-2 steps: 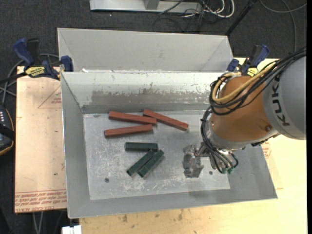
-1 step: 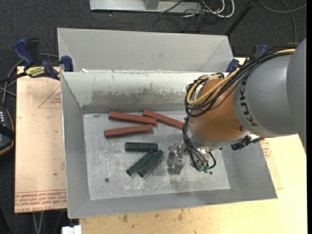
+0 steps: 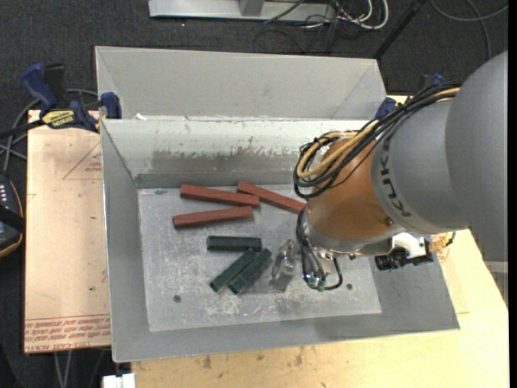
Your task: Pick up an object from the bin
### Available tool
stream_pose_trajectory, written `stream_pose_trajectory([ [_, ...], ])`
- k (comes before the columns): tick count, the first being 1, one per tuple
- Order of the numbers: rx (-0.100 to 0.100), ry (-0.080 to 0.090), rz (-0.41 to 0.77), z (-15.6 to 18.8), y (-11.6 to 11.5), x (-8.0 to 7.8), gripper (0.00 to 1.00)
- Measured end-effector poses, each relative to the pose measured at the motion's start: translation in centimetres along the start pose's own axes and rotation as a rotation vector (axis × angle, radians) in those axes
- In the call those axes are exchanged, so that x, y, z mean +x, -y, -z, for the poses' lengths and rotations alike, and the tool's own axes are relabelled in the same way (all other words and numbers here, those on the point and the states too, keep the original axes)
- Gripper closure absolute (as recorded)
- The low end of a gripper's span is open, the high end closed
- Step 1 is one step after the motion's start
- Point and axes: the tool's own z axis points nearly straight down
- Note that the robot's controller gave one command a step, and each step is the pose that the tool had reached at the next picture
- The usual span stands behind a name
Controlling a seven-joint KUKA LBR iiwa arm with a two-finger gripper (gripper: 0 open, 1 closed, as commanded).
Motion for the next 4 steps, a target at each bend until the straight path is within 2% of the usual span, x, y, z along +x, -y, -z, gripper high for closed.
stream_pose_trajectory([
  [1, 0.000, 0.001, 0.000, 0.0, 0.0, 0.0, 0.00],
  [2, -0.005, 0.004, 0.054, -0.9, -8.4, 0.7, 0.00],
  [3, -0.002, 0.010, 0.542, -2.7, -10.8, -1.7, 0.00],
  [4, -0.004, 0.012, 0.541, -2.5, -11.0, -1.7, 1.00],
])
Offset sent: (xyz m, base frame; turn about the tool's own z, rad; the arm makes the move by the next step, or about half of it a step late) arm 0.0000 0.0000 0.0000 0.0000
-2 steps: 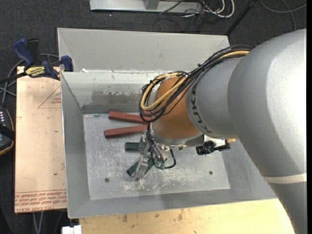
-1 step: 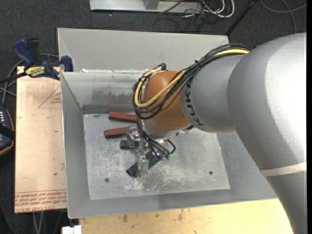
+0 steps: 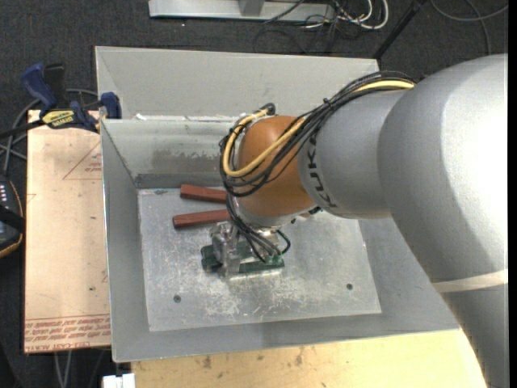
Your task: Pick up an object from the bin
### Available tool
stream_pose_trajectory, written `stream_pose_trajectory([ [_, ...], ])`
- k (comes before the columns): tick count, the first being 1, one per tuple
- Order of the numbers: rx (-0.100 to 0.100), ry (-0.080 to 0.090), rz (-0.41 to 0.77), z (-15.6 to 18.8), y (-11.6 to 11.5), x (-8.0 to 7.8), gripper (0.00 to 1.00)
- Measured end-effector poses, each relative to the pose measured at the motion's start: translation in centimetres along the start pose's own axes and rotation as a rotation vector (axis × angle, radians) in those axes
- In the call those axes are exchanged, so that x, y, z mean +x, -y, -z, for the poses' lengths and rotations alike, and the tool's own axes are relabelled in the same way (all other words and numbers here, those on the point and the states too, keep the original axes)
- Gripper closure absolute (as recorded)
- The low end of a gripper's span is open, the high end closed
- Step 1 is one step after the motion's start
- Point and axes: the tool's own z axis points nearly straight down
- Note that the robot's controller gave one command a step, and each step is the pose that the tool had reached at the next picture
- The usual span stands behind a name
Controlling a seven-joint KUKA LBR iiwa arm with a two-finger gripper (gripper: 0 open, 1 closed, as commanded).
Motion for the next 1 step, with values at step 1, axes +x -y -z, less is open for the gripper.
stream_pose_trajectory([
  [1, 0.002, -0.001, -0.065, 15.26, 1.28, 0.56, 1.00],
])
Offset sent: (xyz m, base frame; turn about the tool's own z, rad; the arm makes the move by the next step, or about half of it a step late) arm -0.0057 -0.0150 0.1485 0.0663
